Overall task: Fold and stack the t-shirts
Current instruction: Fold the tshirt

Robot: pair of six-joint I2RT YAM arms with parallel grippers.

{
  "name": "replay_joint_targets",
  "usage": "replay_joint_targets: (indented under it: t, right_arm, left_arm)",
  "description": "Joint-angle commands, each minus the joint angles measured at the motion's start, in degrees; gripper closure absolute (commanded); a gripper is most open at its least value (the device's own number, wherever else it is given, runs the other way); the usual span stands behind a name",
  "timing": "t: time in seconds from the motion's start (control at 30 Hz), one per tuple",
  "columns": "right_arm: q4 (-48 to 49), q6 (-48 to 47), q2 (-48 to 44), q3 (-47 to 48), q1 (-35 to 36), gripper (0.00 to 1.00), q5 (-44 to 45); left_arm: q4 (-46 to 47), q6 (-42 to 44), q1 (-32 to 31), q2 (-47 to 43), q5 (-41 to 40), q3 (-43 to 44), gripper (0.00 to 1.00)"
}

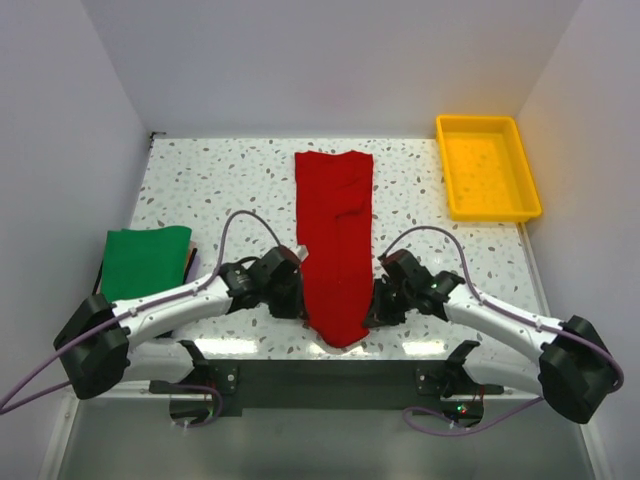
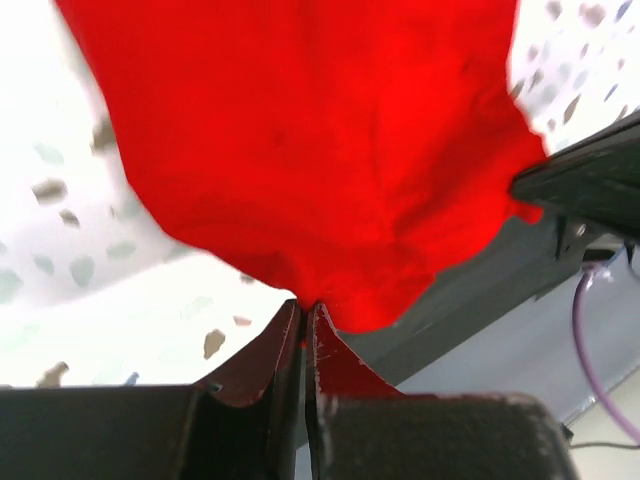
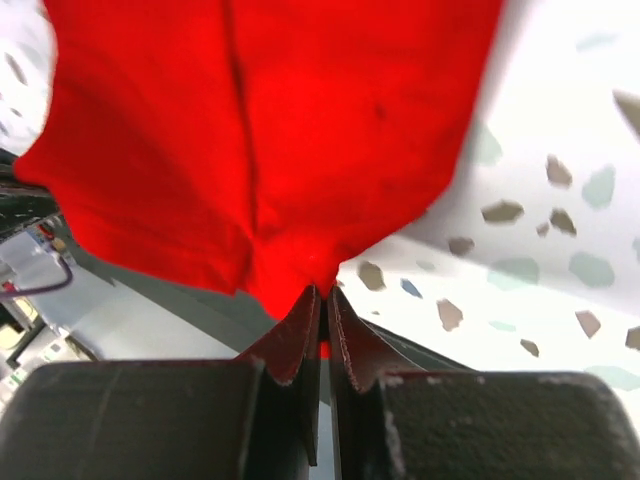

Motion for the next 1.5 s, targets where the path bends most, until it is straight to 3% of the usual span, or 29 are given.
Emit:
replay_joint_targets:
  t: [0.0,0.3,0.63,1.0,1.47]
  right_arm:
    - [-1.1,-3.0,2.7,5.3,-1.5,0.95,3.2]
    - [8.7,-4.9,16.0,16.7,-10.1,0.96,4.5]
    - [16.7,-5.4,29.2,26.7,-18.5,0.97,3.0]
    - [19.4,-6.1,39.1,33.1,-24.3,0.98,-0.4]
    - [20.5,-4.5,44.5,38.6,-27.1,0.98,-4.0]
  left_arm:
    - [-1.1,5.1,2.6,3.2,-2.4,7.0,1.0]
    - [1.7,9.4,11.9,14.3,-4.6,20.5,1.0]
    - [9.8,6.2,20.4,27.1,-5.0,26.6,1.0]
    - [10.3,4.7,22.9,36.2,-5.9,35.8,1.0]
    - [9.5,5.1,26.7,38.0,-6.5,39.5,1.0]
